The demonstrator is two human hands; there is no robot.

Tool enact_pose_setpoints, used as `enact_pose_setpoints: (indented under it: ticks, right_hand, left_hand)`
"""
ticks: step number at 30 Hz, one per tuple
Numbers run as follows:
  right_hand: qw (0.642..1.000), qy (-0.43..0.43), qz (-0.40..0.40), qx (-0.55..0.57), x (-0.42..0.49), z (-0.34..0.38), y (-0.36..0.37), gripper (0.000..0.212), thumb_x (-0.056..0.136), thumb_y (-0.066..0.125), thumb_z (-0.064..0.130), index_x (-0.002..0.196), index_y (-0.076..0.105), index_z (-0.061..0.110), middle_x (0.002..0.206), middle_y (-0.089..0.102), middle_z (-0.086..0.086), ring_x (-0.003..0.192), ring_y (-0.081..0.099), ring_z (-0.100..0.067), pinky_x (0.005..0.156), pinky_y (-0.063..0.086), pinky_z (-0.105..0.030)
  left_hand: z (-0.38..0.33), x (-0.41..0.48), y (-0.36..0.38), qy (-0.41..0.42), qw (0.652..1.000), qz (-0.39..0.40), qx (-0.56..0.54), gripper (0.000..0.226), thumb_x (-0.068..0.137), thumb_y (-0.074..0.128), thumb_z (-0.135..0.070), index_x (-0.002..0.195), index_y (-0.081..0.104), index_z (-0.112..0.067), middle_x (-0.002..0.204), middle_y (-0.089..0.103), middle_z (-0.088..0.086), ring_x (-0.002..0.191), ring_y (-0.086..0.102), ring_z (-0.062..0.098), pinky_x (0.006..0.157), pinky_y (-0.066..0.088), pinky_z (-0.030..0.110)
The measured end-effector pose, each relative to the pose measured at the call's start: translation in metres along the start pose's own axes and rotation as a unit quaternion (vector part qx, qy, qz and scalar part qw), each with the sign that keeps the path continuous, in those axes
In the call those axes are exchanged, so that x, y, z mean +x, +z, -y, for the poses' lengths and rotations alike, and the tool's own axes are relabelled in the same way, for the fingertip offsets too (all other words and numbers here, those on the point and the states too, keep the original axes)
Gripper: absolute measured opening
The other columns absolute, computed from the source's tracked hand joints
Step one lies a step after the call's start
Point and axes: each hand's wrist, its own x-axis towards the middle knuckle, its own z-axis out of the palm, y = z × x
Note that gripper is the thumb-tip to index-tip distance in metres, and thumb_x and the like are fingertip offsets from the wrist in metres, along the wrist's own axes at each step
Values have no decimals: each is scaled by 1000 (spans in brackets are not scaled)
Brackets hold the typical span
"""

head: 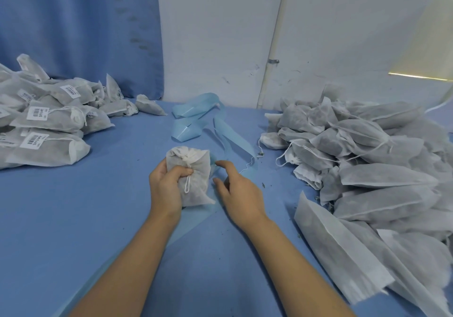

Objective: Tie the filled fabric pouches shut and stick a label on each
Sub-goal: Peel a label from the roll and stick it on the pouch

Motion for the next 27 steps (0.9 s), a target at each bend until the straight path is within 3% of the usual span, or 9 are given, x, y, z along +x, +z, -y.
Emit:
enact_pose_setpoints:
  ticks: [3, 7, 10, 13, 16, 18, 21, 23, 27]
  right_hand:
    - [1000, 13, 2, 20, -1, 0, -1, 32, 99, 45, 36, 130, 42, 27, 79, 59, 6, 80, 57, -20, 65, 35, -32]
    - [999, 9, -11, 49, -4, 2, -2, 32, 97, 50, 34, 127, 45, 25, 105, 58, 9, 87, 56, -15, 68, 36, -31]
    - [1000, -22, 6, 12, -2, 1, -4, 52, 97, 50, 31, 145, 33, 24, 150, 30, 12, 114, 53, -16, 75, 43, -32]
    - [998, -33, 46, 11, -1, 2, -6, 55, 98, 48, 36, 149, 28, 30, 159, 12, 21, 129, 43, -9, 87, 44, -34]
    - [998, -24, 27, 43, -4, 3, -5, 42, 98, 50, 35, 138, 38, 30, 153, 28, 22, 103, 52, -3, 76, 37, -29]
    - [999, -23, 6, 47, -6, 3, -6, 32, 96, 54, 32, 125, 45, 24, 146, 38, 19, 83, 47, -1, 71, 32, -27]
    - [998, -62, 5, -4, -7, 7, -7, 21, 95, 54, 31, 111, 52, 17, 147, 36, 14, 92, 54, -12, 66, 35, -29]
    - [996, -83, -3, -35, -7, 11, -6, 14, 97, 51, 28, 104, 54, 17, 149, 32, 12, 83, 56, -17, 61, 37, -30]
    - [997, -41, -57, -41, -4, 4, -11, 13, 100, 47, 26, 95, 53, 15, 149, 32, 8, 82, 56, -20, 57, 38, -31]
  left_hand:
    - [1, -2, 2, 20, 1000, 10, 17, 11, 62, 56, -1, 64, 57, -11, 53, 57, -10, 51, 54, 5, 49, 45, 14]
    - [3, -1, 1, 31, 997, 22, 73, 10, 56, 56, -9, 65, 57, -12, 59, 56, -8, 58, 52, 7, 55, 45, 19]
    - [5, 0, 1, 29, 994, 27, 103, 19, 53, 56, -12, 72, 61, -12, 69, 60, -6, 67, 55, 8, 63, 44, 23]
    - [6, 0, 1, 21, 993, 39, 108, 29, 53, 55, -10, 79, 66, -12, 78, 66, -2, 77, 61, 13, 71, 48, 26]
    - [6, 2, -2, -10, 996, 21, 81, 21, 58, 55, -3, 73, 65, -12, 70, 66, -4, 70, 61, 13, 65, 49, 24]
    - [6, 6, -3, -40, 998, -6, 58, 15, 60, 55, 0, 70, 61, -8, 68, 61, 1, 68, 57, 18, 62, 46, 26]
    - [5, 5, -3, -54, 997, -10, 50, 19, 57, 54, -3, 74, 60, -5, 72, 60, 7, 70, 57, 21, 62, 46, 27]
    - [3, 2, -2, -42, 997, 9, 65, 20, 60, 55, 0, 75, 64, -9, 71, 65, 1, 66, 61, 15, 61, 49, 25]
    - [5, 2, -1, -12, 991, 21, 133, 26, 71, 53, 10, 74, 61, -14, 76, 61, -3, 73, 57, 11, 63, 44, 18]
